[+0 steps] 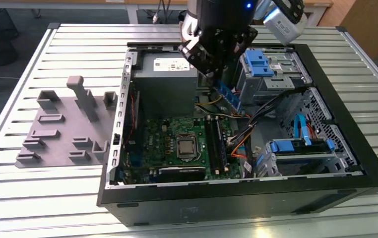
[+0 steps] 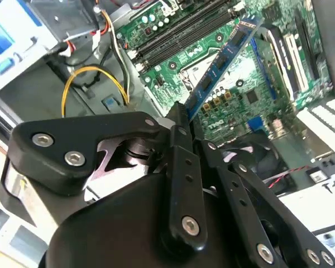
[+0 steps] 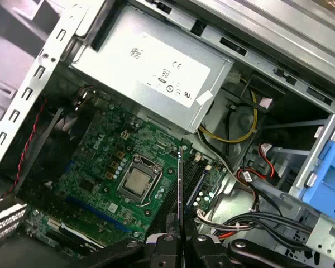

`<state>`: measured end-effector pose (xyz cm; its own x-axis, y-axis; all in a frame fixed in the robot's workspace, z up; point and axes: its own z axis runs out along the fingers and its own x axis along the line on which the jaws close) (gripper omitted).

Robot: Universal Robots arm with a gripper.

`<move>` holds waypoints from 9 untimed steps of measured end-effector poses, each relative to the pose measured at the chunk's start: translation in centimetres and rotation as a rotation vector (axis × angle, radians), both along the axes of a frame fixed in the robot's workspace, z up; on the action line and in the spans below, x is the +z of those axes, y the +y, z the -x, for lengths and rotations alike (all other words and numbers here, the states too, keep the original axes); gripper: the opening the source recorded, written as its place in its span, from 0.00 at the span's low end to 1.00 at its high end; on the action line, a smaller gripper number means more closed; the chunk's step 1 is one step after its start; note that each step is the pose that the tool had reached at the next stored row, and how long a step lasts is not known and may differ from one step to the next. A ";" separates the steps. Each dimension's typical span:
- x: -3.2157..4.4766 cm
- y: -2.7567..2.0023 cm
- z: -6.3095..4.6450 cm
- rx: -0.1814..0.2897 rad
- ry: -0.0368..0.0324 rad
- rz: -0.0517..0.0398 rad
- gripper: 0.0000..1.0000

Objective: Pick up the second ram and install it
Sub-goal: 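Insert the second ram into the second slot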

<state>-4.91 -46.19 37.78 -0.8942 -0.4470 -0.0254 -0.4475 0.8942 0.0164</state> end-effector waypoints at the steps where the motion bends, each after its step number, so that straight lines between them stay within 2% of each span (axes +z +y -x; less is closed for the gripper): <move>1: -0.03 0.00 0.0 -0.018 0.0000 -0.0001 0.14; 7: -0.15 0.00 0.0 -0.122 0.0001 0.0002 0.14; 9: -0.15 0.00 0.0 -0.124 0.0000 0.0003 0.14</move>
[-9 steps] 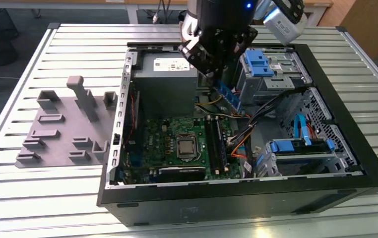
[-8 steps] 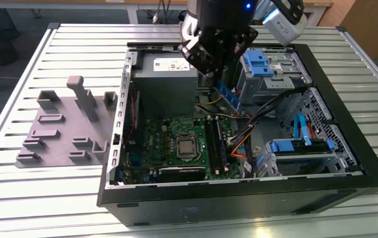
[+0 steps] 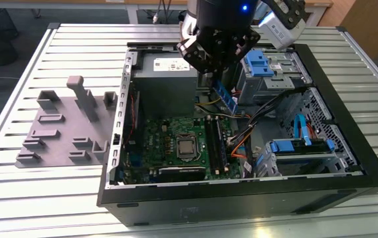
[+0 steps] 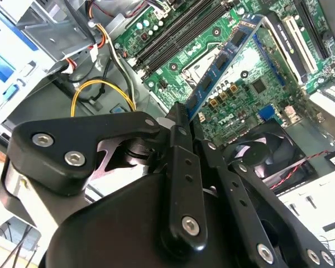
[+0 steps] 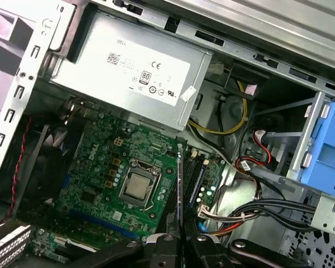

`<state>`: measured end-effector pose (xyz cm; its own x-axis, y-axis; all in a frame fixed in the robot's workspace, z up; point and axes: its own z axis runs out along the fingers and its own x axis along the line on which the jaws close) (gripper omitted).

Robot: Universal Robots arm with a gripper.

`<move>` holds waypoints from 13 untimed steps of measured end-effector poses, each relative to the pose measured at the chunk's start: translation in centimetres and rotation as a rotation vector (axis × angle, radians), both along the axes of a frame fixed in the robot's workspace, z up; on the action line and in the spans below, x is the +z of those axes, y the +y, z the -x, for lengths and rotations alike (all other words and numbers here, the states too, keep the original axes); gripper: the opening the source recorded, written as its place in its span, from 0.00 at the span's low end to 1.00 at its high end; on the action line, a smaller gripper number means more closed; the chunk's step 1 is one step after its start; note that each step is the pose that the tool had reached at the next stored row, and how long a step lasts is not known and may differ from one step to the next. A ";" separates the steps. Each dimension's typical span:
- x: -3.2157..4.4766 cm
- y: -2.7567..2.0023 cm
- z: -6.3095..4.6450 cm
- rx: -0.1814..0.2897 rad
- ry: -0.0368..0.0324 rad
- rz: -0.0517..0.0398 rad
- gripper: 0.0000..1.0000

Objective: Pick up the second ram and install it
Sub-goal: 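Insert the second ram into the second slot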

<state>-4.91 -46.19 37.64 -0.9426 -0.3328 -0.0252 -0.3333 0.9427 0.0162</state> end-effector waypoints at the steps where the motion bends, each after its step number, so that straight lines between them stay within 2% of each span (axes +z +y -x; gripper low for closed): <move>1: 0.00 0.00 0.0 0.000 0.0000 0.0000 0.14; 13: 0.00 0.00 0.0 -0.006 0.0000 -0.0001 0.14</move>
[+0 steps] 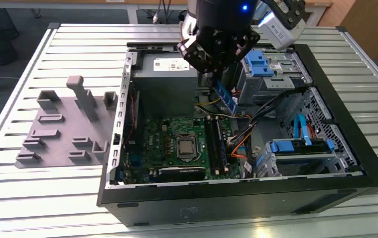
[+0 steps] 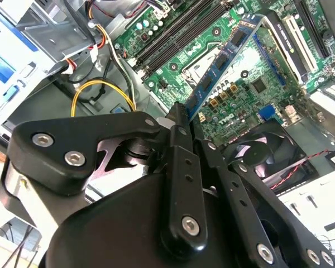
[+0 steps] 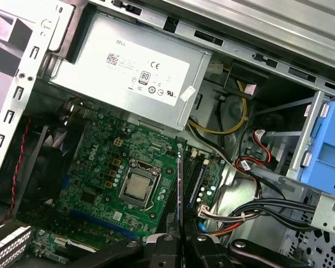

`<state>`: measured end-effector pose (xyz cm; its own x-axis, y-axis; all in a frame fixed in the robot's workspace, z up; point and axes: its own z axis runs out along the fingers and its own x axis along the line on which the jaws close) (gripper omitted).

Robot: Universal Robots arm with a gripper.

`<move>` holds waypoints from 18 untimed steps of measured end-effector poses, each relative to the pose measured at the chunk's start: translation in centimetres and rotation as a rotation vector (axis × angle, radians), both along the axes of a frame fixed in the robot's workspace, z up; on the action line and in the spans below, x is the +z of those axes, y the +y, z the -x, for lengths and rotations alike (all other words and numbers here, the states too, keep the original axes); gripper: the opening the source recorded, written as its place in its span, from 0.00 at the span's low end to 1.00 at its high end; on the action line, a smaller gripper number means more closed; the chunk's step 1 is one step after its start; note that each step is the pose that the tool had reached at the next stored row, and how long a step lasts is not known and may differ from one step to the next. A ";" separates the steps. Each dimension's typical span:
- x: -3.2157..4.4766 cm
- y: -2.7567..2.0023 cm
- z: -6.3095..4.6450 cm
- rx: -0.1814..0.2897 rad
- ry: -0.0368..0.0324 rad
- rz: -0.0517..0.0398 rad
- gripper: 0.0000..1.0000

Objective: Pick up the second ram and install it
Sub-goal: 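Insert the second ram into the second slot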

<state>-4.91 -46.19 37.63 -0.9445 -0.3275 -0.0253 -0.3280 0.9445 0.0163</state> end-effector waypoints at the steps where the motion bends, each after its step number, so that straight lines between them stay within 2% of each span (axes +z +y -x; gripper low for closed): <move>1: 0.00 0.00 0.0 0.000 0.0000 0.0000 0.14; 5: 0.00 0.01 0.0 -0.025 0.0000 0.0000 0.14; 14: -0.07 0.02 0.0 -0.181 0.0000 0.0000 0.14; 16: -0.10 0.03 0.0 -0.218 0.0000 0.0000 0.14; 17: -0.16 0.03 0.0 -0.290 0.0000 0.0001 0.14; 18: -0.18 0.03 0.0 -0.309 0.0000 0.0001 0.14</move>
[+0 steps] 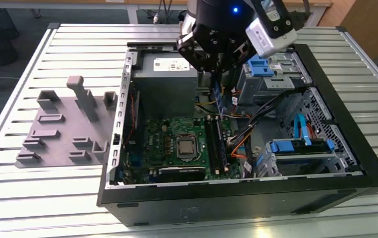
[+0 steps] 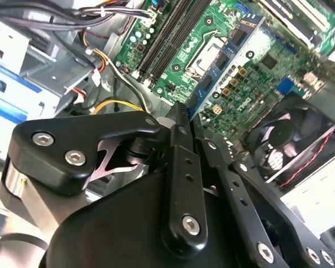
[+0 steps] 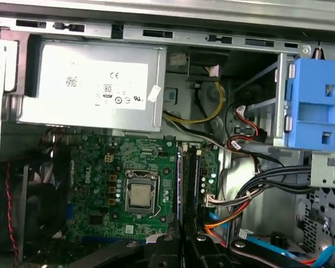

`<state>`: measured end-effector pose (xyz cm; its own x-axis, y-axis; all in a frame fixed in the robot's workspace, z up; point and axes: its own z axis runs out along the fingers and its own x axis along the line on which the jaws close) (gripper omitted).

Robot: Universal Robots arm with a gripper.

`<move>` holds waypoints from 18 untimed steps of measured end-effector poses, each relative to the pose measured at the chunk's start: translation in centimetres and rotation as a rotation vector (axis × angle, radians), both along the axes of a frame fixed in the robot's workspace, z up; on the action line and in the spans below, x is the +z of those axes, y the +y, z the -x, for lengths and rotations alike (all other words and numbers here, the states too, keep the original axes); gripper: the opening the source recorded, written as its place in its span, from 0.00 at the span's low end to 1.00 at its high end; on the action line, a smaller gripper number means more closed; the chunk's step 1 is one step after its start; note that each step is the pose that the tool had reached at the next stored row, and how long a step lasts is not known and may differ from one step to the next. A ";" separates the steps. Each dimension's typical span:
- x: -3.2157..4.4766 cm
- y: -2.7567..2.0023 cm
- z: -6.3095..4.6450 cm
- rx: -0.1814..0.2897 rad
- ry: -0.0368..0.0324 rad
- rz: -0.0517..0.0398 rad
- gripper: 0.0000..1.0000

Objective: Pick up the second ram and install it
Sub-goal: 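Insert the second ram into the second slot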

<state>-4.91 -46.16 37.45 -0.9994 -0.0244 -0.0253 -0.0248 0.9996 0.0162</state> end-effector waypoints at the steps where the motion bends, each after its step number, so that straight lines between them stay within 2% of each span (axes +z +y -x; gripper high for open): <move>1: -0.02 0.00 0.0 -0.016 -0.0001 -0.0001 0.14; 4: -0.06 0.00 0.0 -0.051 0.0000 0.0000 0.14; 15: -0.07 0.00 0.0 -0.053 0.0000 0.0000 0.14; 18: -0.07 0.00 0.0 -0.051 0.0031 -0.0001 0.14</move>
